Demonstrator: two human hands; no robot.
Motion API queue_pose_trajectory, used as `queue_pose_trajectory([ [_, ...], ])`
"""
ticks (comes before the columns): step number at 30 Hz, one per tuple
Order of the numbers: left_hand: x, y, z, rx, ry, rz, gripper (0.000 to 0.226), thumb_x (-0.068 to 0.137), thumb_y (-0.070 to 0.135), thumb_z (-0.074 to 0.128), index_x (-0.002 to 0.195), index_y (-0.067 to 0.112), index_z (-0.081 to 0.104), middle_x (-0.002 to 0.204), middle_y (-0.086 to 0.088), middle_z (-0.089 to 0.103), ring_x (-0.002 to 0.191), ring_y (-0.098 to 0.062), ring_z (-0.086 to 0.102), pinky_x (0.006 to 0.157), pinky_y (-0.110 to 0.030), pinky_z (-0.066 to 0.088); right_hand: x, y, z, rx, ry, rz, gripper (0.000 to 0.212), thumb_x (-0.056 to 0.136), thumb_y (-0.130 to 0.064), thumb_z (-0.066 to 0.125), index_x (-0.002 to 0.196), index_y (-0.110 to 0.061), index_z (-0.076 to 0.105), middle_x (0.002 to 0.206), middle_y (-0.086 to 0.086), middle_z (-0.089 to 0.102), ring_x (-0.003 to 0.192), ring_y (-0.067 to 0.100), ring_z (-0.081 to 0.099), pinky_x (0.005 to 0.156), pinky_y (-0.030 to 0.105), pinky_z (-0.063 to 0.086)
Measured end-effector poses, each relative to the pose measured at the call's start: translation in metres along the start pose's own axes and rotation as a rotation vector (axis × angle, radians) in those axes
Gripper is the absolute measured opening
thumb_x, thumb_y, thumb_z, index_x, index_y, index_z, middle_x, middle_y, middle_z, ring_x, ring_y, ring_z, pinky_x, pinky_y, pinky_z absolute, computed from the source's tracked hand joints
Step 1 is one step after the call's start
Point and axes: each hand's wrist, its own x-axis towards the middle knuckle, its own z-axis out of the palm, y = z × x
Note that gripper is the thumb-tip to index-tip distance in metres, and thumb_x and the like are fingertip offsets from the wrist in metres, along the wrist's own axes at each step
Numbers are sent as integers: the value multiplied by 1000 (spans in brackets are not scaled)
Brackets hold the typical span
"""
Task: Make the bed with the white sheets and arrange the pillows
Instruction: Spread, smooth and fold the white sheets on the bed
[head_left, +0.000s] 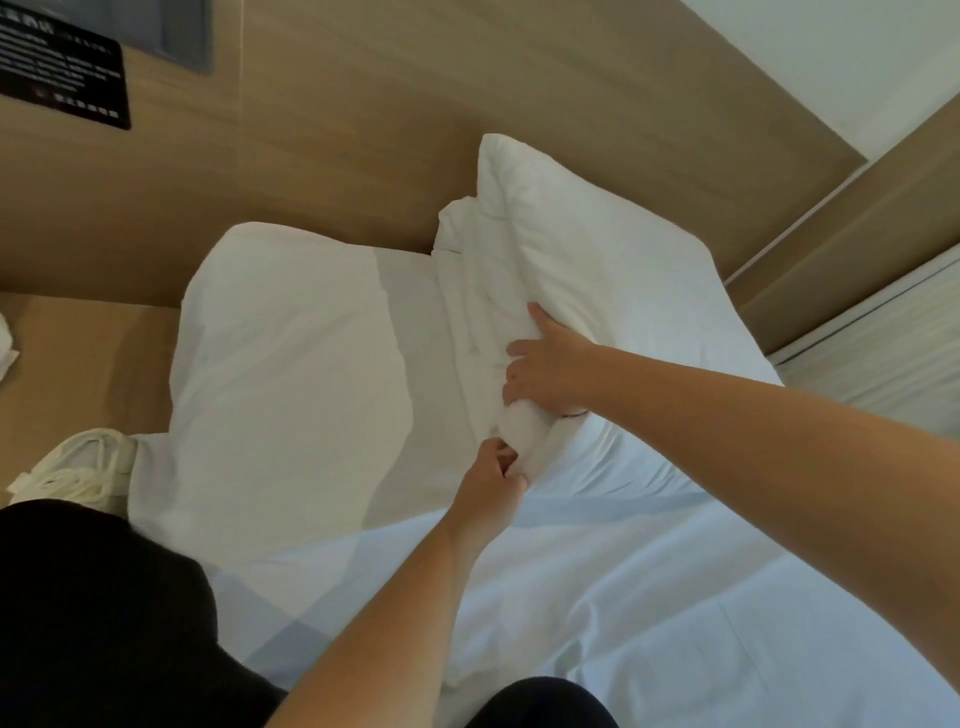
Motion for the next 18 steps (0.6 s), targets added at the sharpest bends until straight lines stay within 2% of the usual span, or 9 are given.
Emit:
queue_pose_trajectory([
  [2,2,9,-1,-192,-46,-54,31,92,8,47,117,25,41,83,11,52,69,1,49,58,-15,38,-3,0,2,1,44,-11,50,93,-28,58,140,-38,42,140,-9,48,139,20,29,112,67,0],
  [4,6,17,0,-176,-87,-31,20,93,20,55,112,16,60,84,7,60,71,-2,55,61,-15,40,-5,3,1,-5,180,24,39,90,-25,61,127,-35,53,132,-8,51,131,19,37,115,64,5],
  [6,11,19,0,-199,-82,-54,24,92,28,60,109,13,69,95,2,67,85,-11,61,71,-20,46,-8,7,4,43,342,76,30,88,-22,62,116,-33,58,134,-5,49,130,19,38,116,61,5],
  [8,19,13,2,-199,-32,-83,26,93,30,61,111,13,68,100,0,67,93,-18,62,79,-25,47,-13,12,11,205,461,148,30,92,-24,55,121,-31,57,145,-3,41,141,20,29,117,59,-2],
  [10,26,8,3,-106,26,-106,37,92,42,58,118,17,63,109,-2,66,102,-23,62,89,-30,45,-21,15,24,464,561,244,34,97,-26,44,129,-29,55,155,-3,32,148,19,16,117,57,-5],
  [13,22,18,10,31,223,-112,60,73,57,45,114,14,56,114,-8,63,101,-30,60,98,-45,46,-39,9,56,746,706,356,46,100,-40,27,142,-34,46,162,-5,17,151,19,4,119,55,-1],
  [15,17,29,14,53,322,16,68,79,55,45,130,11,46,136,-13,51,117,-32,53,107,-43,40,-52,-5,84,910,756,419,50,102,-47,21,151,-39,28,164,-9,6,151,16,-4,118,52,-2],
  [16,14,33,15,120,343,130,67,89,49,46,144,12,34,148,-11,38,131,-29,43,112,-38,32,-58,-14,99,1000,770,454,50,103,-48,22,153,-40,20,164,-11,1,151,15,-8,118,51,-3],
  [18,6,41,13,350,354,371,68,98,44,41,154,17,14,161,-5,14,146,-21,18,118,-35,19,-70,-35,132,1168,768,554,54,103,-50,26,154,-43,9,163,-15,-6,150,12,-11,119,52,-1],
])
